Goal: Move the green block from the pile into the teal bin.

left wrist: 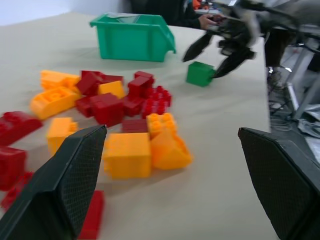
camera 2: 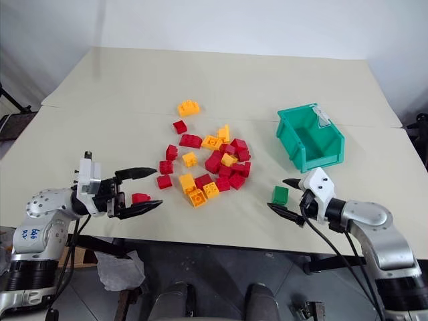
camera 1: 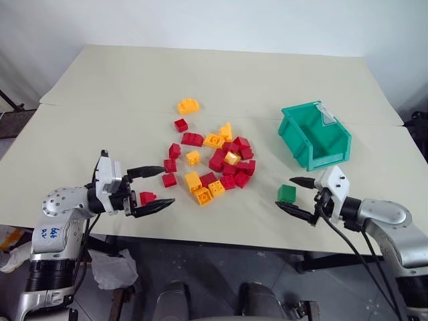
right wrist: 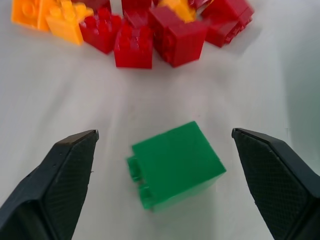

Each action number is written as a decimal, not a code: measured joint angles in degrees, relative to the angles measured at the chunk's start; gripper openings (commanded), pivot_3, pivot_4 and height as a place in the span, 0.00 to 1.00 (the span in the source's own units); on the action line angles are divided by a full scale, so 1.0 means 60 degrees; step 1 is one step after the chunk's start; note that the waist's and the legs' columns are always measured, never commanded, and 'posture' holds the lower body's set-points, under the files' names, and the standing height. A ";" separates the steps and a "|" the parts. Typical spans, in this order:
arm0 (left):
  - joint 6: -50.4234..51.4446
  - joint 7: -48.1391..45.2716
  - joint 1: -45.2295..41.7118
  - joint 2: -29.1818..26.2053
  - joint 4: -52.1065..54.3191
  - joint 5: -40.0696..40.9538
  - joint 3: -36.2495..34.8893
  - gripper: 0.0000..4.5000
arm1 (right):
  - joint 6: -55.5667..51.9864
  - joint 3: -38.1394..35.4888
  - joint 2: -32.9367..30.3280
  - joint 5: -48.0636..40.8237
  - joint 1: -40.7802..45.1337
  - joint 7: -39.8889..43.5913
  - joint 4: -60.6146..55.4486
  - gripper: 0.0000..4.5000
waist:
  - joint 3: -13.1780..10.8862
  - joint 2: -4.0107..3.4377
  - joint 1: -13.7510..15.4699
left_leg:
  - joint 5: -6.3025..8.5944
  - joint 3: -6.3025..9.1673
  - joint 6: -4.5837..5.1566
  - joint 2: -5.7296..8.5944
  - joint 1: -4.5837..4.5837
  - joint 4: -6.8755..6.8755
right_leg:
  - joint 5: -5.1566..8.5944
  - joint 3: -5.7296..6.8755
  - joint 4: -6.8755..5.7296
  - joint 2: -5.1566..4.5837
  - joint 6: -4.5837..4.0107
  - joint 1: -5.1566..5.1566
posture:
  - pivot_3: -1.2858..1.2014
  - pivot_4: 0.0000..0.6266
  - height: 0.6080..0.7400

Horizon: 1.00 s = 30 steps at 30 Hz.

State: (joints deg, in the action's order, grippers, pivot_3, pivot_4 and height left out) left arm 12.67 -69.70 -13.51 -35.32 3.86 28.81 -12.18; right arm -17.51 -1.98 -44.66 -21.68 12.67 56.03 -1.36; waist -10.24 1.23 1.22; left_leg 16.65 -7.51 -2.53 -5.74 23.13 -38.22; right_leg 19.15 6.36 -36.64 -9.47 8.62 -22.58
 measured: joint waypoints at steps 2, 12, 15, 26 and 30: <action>0.0166 0.0046 0.0057 -0.0006 0.0165 0.0080 0.0045 1.00 | 0.0178 0.0222 -0.0142 0.0164 0.0373 0.0578 0.0746 0.96 | 0.0000 0.0000 -0.0004 | 0.0000 -0.0003 0.0000 0.0000 0.0000 0.0000 | 0.0000 0.0000 0.0000 0.0000 0.0000 -0.0001 | 0.52 0.24 1.00; 0.0474 0.0115 -0.0002 0.0012 0.0437 0.0204 0.0380 1.00 | 0.0884 0.0143 -0.0167 0.0127 0.1084 0.2197 0.1722 0.46 | -0.0001 -0.0003 -0.0048 | -0.0002 -0.0008 -0.0003 -0.0002 -0.0003 -0.0001 | 0.0000 0.0000 -0.0001 0.0000 0.0000 -0.0002 | 0.52 0.24 1.00; 0.0473 0.0149 -0.0187 0.0188 0.0410 0.0237 0.0535 1.00 | 0.1019 -0.0466 0.0068 -0.0219 0.0826 0.1926 0.1371 0.46 | -0.0002 -0.0004 -0.0009 | -0.0002 -0.0008 -0.0003 -0.0001 -0.0002 -0.0003 | 0.0000 -0.0001 -0.0001 0.0000 0.0000 -0.0002 | 0.52 0.24 1.00; 0.0275 0.1302 -0.0999 0.1270 -0.0055 0.0468 0.0434 1.00 | -0.0148 -0.2259 0.0158 -0.0787 0.2358 -0.0925 0.0955 0.46 | -0.0002 -0.0005 -0.0197 | -0.0005 -0.0013 -0.0009 -0.0004 -0.0005 -0.0008 | -0.0001 -0.0005 -0.0010 0.0000 0.0000 -0.0002 | 0.52 0.24 1.00; 0.0116 0.1477 -0.1008 0.1304 -0.0092 0.0405 0.0484 1.00 | 0.0143 -0.1822 0.0206 0.0098 0.3628 -0.1510 0.2727 0.46 | -0.0002 -0.0005 -0.0268 | -0.0005 -0.0018 -0.0009 -0.0003 -0.0006 0.0007 | -0.0001 -0.0004 -0.0005 0.0000 0.0000 -0.0008 | 0.52 0.24 1.00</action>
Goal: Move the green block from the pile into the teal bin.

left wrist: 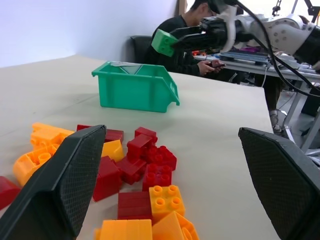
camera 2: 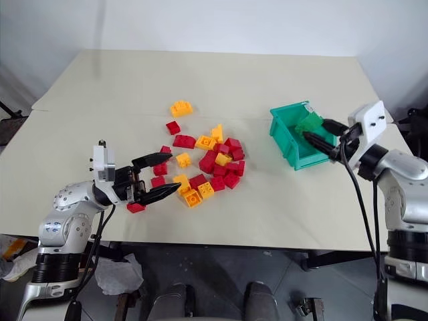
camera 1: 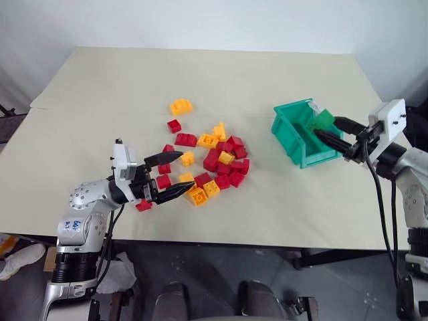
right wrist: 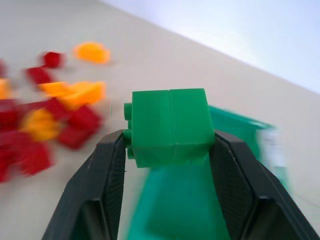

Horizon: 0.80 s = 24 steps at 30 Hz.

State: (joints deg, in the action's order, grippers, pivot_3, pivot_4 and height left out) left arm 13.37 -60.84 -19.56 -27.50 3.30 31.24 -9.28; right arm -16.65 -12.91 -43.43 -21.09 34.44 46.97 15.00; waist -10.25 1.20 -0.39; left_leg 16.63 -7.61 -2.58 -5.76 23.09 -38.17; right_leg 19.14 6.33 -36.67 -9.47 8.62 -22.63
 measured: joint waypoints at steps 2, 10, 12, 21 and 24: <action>-0.0060 0.0058 0.0012 0.0018 -0.0006 -0.0017 0.0035 1.00 | 0.0295 0.0253 0.0082 0.0397 0.0463 -0.0177 0.0869 0.54 | -0.0001 -0.0001 0.0001 | 0.0000 -0.0001 0.0000 -0.0001 0.0001 0.0002 | 0.0000 0.0000 0.0000 0.0000 0.0000 -0.0002 | 0.52 0.24 1.00; -0.0312 0.0435 0.0357 -0.0030 0.0007 -0.0039 0.0020 1.00 | 0.0992 0.0668 0.0312 0.0910 0.1005 0.0197 0.2427 0.99 | -0.0004 -0.0007 0.0016 | 0.0000 -0.0001 -0.0001 0.0000 0.0004 0.0005 | 0.0000 0.0000 0.0008 0.0000 0.0001 -0.0003 | 0.52 0.24 1.00; -0.0389 0.0520 0.0366 -0.0058 0.0007 -0.0053 0.0012 1.00 | 0.1266 0.0600 0.0300 0.0921 0.0962 0.0218 0.2407 0.99 | -0.0004 -0.0007 0.0019 | 0.0000 -0.0002 -0.0001 0.0000 0.0004 0.0006 | 0.0000 0.0000 0.0010 0.0000 0.0001 -0.0003 | 0.52 0.24 1.00; -0.1137 0.0917 0.0995 -0.0498 -0.0290 -0.0747 -0.0341 1.00 | 0.1741 -0.0884 0.0364 -0.1148 -0.2276 0.1827 -0.0846 0.99 | -0.0005 -0.0009 0.0057 | 0.0000 -0.0003 -0.0001 -0.0001 0.0003 0.0027 | -0.0001 0.0003 0.0028 0.0000 0.0002 -0.0003 | 0.52 0.24 1.00; -0.1436 0.0996 0.1479 -0.0756 -0.0408 -0.0945 -0.0530 1.00 | 0.1511 -0.1074 0.0382 -0.1596 -0.3776 0.1899 -0.2520 0.99 | -0.0005 -0.0008 0.0038 | 0.0001 -0.0005 -0.0002 -0.0002 -0.0002 0.0019 | -0.0001 0.0002 0.0023 0.0000 0.0002 -0.0002 | 0.52 0.24 1.00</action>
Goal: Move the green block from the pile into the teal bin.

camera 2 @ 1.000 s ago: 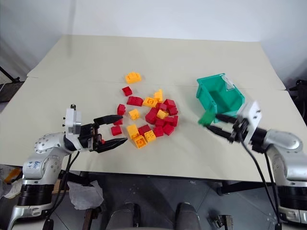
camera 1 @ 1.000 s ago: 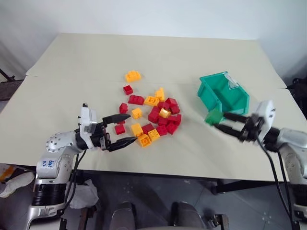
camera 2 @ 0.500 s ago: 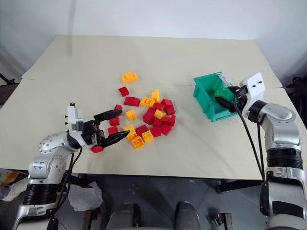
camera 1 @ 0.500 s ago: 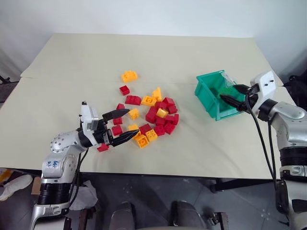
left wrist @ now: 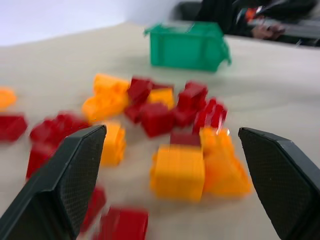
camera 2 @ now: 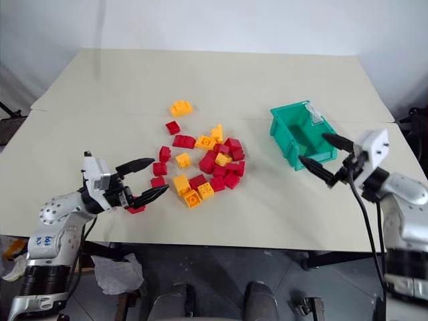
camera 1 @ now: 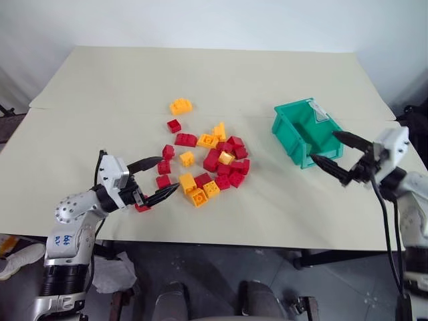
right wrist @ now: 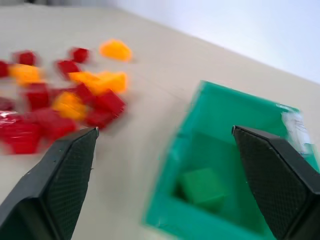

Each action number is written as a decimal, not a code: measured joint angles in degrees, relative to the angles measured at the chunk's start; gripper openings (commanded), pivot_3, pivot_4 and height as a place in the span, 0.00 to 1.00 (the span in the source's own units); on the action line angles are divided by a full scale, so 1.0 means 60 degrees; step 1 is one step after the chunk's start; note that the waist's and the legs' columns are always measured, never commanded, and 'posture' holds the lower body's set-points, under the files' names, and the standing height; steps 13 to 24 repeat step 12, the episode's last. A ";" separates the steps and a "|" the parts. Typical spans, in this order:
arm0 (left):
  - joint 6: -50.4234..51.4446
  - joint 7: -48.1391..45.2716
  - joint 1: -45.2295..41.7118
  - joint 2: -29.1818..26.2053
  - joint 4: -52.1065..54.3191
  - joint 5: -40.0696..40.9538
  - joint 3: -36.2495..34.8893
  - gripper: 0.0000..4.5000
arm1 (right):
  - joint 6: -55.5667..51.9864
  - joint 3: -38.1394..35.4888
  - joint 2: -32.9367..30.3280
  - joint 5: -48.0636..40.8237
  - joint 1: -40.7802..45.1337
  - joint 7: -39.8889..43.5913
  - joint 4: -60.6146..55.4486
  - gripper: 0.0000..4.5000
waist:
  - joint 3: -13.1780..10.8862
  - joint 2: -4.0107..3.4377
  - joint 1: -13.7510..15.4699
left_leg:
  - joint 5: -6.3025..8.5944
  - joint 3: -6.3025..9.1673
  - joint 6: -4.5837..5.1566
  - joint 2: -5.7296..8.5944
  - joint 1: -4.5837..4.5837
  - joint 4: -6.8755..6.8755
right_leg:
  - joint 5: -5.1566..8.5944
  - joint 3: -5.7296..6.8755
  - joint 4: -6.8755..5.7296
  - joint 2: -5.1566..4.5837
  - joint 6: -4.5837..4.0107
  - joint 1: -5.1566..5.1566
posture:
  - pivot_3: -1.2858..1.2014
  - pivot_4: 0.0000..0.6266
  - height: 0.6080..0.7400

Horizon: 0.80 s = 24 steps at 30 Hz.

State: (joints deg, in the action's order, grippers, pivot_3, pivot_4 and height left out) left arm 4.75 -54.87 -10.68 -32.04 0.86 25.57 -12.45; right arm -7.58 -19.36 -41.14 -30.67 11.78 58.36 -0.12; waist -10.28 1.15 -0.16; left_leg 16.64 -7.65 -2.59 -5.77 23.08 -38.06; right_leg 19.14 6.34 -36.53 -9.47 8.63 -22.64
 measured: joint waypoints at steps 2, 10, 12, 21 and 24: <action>-0.0365 0.0219 0.0109 -0.0065 -0.0123 -0.0214 -0.0171 1.00 | 0.0071 -0.0078 0.0113 -0.0024 -0.1165 -0.0010 -0.1062 0.99 | 0.0001 0.0001 0.0032 | 0.0000 0.0004 0.0000 0.0000 -0.0002 -0.0001 | 0.0000 0.0000 0.0003 0.0000 0.0000 0.0008 | 0.52 0.24 1.00; -0.0933 0.0825 0.0875 -0.0294 -0.0238 -0.0713 -0.0532 1.00 | 0.0911 -0.0145 0.0738 0.0085 -0.3678 -0.0019 -0.2192 0.99 | 0.0004 0.0003 -0.0032 | 0.0007 -0.0005 -0.0004 -0.0004 -0.0020 -0.0011 | 0.0001 -0.0006 0.0008 0.0000 -0.0002 0.0012 | 0.52 0.24 1.00; -0.0949 0.0844 0.1070 -0.0294 -0.0182 -0.0707 -0.0532 1.00 | 0.1082 -0.0157 0.0856 0.0085 -0.3638 -0.0109 -0.2203 0.99 | 0.0004 0.0003 -0.0048 | 0.0007 -0.0006 -0.0004 -0.0006 -0.0035 -0.0009 | 0.0002 -0.0010 0.0008 0.0000 -0.0004 0.0014 | 0.52 0.24 1.00; -0.0949 0.0844 0.1070 -0.0294 -0.0182 -0.0707 -0.0532 1.00 | 0.1082 -0.0157 0.0856 0.0085 -0.3638 -0.0109 -0.2203 0.99 | 0.0004 0.0003 -0.0048 | 0.0007 -0.0006 -0.0004 -0.0006 -0.0035 -0.0009 | 0.0002 -0.0010 0.0008 0.0000 -0.0004 0.0014 | 0.52 0.24 1.00; -0.0949 0.0844 0.1070 -0.0294 -0.0182 -0.0707 -0.0532 1.00 | 0.1082 -0.0157 0.0856 0.0085 -0.3638 -0.0109 -0.2203 0.99 | 0.0004 0.0003 -0.0048 | 0.0007 -0.0006 -0.0004 -0.0006 -0.0035 -0.0009 | 0.0002 -0.0010 0.0008 0.0000 -0.0004 0.0014 | 0.52 0.24 1.00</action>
